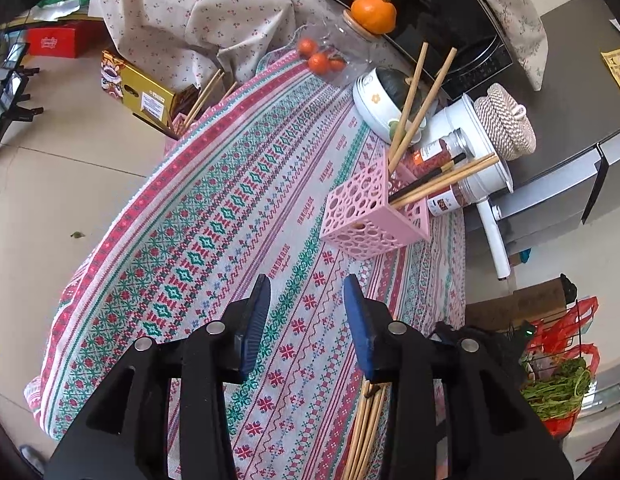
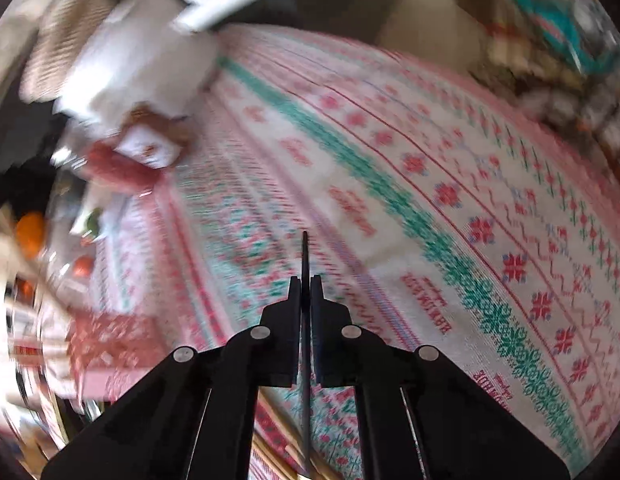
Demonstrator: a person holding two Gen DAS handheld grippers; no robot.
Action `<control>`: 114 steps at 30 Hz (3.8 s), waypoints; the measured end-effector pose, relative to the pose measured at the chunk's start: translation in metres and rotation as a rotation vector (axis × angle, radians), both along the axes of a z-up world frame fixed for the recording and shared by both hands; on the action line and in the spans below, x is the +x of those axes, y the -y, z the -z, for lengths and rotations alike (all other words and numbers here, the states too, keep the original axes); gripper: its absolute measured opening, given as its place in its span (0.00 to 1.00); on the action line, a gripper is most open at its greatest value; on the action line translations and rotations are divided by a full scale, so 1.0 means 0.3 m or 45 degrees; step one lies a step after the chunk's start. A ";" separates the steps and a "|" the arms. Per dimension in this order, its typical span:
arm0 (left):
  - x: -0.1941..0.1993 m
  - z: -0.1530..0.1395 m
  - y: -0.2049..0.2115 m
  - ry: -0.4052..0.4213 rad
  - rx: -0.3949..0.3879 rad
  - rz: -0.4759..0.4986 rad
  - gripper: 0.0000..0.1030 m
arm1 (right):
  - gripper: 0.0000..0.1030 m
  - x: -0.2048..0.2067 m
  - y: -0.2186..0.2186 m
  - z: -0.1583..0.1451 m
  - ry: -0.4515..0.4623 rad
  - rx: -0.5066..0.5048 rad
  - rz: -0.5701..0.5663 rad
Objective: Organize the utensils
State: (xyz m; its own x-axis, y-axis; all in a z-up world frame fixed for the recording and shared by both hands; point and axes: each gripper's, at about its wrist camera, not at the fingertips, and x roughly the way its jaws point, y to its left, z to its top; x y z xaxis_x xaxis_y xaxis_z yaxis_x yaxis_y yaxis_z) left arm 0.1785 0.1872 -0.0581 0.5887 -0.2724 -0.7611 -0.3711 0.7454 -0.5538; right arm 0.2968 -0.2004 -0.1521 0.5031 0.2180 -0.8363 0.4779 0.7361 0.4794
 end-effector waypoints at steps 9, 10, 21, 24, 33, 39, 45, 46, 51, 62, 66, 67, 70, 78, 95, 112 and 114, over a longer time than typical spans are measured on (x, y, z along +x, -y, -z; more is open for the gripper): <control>-0.002 0.001 0.006 -0.003 0.019 -0.001 0.35 | 0.05 -0.164 -0.110 -0.303 0.367 -0.109 -0.276; -0.002 0.002 0.004 -0.004 0.020 -0.004 0.35 | 0.05 -0.192 -0.126 -0.348 0.415 -0.134 -0.313; 0.001 0.013 -0.002 -0.017 0.011 -0.010 0.35 | 0.05 -0.196 -0.181 -0.647 0.600 -0.117 -0.420; 0.002 0.014 -0.005 -0.016 0.003 -0.009 0.35 | 0.05 -0.169 -0.220 -0.739 0.659 -0.106 -0.427; 0.010 0.011 -0.018 -0.013 -0.023 -0.019 0.35 | 0.06 -0.050 -0.385 -0.774 0.689 -0.144 -0.495; 0.005 -0.004 -0.009 0.004 -0.007 -0.002 0.35 | 0.11 0.026 -0.422 -0.567 0.559 -0.110 -0.564; 0.010 -0.010 0.040 0.010 0.039 0.044 0.37 | 0.19 -0.061 -0.379 -0.500 0.503 -0.202 -0.634; 0.011 -0.011 0.048 0.011 0.048 0.053 0.38 | 0.24 -0.072 -0.372 -0.484 0.490 -0.212 -0.649; 0.013 -0.030 0.133 0.047 0.153 0.117 0.47 | 0.47 -0.127 -0.334 -0.381 0.410 -0.279 -0.685; 0.016 -0.015 0.292 0.083 0.287 0.209 0.88 | 0.91 -0.241 -0.117 -0.244 0.285 -0.319 -0.526; 0.037 0.025 0.328 0.013 0.319 0.215 0.92 | 0.91 -0.260 -0.018 -0.188 0.165 -0.299 -0.488; 0.047 0.041 0.341 -0.018 0.329 0.218 0.92 | 0.91 -0.265 0.000 -0.177 0.144 -0.292 -0.493; 0.069 0.082 0.382 -0.099 0.362 0.252 0.92 | 0.91 -0.276 0.048 -0.147 0.075 -0.272 -0.515; 0.125 0.213 0.490 -0.310 0.507 0.340 0.92 | 0.92 -0.291 0.089 -0.087 -0.026 -0.136 -0.607; 0.188 0.337 0.575 -0.395 0.556 0.357 0.92 | 0.92 -0.300 0.153 -0.052 -0.089 -0.051 -0.572; 0.093 0.300 0.623 -0.233 0.675 0.449 0.07 | 0.92 -0.241 0.056 -0.001 -0.158 -0.054 -0.590; 0.087 0.291 0.600 -0.211 0.704 0.435 0.06 | 0.91 -0.231 0.029 0.006 -0.165 -0.050 -0.606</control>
State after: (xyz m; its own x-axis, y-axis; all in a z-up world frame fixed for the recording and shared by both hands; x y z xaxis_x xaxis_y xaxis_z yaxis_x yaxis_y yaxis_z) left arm 0.2045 0.0071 -0.1453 0.4018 0.0332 -0.9151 -0.1112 0.9937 -0.0128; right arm 0.2276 -0.2092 -0.1539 0.2464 0.3650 -0.8978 0.1382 0.9037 0.4053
